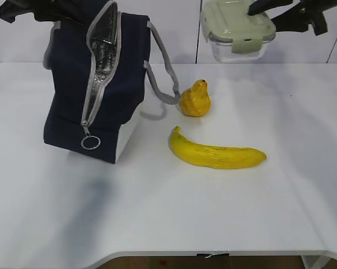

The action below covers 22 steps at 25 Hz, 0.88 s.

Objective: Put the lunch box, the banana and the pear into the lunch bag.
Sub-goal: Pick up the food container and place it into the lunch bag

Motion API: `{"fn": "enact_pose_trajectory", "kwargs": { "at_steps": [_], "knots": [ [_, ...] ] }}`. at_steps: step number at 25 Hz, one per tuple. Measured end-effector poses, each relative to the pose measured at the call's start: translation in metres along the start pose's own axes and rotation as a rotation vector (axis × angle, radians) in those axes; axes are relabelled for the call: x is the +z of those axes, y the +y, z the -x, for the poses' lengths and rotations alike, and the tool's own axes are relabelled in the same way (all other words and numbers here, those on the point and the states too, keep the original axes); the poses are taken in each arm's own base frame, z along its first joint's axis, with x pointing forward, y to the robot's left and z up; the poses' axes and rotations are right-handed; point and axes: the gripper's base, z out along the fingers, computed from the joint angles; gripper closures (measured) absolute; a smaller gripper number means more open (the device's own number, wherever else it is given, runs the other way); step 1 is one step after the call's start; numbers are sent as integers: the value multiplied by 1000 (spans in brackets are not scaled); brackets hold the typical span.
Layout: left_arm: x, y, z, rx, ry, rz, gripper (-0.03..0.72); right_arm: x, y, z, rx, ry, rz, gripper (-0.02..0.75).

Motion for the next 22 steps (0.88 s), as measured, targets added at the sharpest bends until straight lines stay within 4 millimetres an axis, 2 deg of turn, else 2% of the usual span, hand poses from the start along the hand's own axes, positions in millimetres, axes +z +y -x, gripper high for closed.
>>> {"fn": "enact_pose_trajectory", "kwargs": {
  "at_steps": [5,11,16,22],
  "knots": [
    [2,-4,-3,-2,9,16,693,26,37,-11,-49,74,28,350],
    [4,-3,-5,-14,11,60,693,31,83,-13,-115,73,34,350],
    [4,-3,-5,-33,10,63,693,39,99,-20,-125,96,31,350],
    [7,-13,-11,-19,25,47,693,59,116,-36,-157,156,1,350]
  ]
}}
